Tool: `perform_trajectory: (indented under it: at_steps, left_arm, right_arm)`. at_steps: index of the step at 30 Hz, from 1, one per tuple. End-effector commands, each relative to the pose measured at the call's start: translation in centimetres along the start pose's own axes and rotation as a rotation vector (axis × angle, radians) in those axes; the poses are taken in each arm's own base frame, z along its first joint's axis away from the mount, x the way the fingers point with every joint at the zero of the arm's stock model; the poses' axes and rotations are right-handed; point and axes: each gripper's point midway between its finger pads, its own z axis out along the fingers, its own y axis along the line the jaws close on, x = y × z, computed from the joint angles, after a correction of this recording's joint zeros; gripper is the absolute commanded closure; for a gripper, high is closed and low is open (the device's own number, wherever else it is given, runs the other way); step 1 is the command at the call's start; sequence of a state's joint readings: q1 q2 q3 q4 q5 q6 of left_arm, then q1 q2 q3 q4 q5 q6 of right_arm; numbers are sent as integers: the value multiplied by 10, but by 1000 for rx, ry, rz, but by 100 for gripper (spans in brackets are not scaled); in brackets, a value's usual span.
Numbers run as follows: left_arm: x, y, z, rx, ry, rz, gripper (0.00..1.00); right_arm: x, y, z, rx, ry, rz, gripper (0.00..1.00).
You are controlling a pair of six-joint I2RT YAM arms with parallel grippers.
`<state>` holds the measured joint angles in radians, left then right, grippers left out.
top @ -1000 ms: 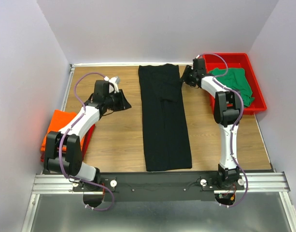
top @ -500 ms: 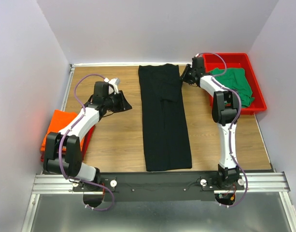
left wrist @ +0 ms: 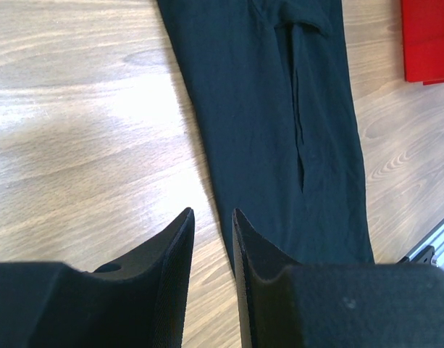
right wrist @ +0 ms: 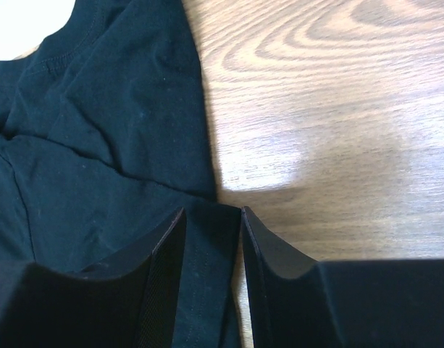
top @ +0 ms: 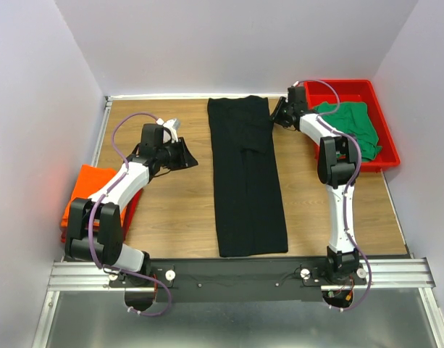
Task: Fold and stack the t-shirts
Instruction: Fold the tshirt
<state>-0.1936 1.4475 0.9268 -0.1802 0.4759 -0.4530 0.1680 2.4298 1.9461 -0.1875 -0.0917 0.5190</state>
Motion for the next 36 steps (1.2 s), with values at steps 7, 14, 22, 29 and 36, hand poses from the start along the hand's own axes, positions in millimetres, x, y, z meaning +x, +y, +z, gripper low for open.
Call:
perform_trajectory:
  at_steps: [7,14,22,29,36]
  left_arm:
    - [-1,-4,-5,22,-17,17,65]
    - [0,-5,-5,24,-17,18,65]
    - [0,-5,-5,25,-15,17,65]
    - [0,-5,-5,29,-17,17,65]
    - [0,-4,-6,27,-18,15,65]
  right_arm:
    - [8,-11,10,22,12,35,61]
    - [5,-11,5,27,6,49,79]
    - [-21,17,-23,-49,-33,32,95]
    - [-15,54,-42,-102,-44,-18,96]
    - [25,95,-33,-145,6,-77,96]
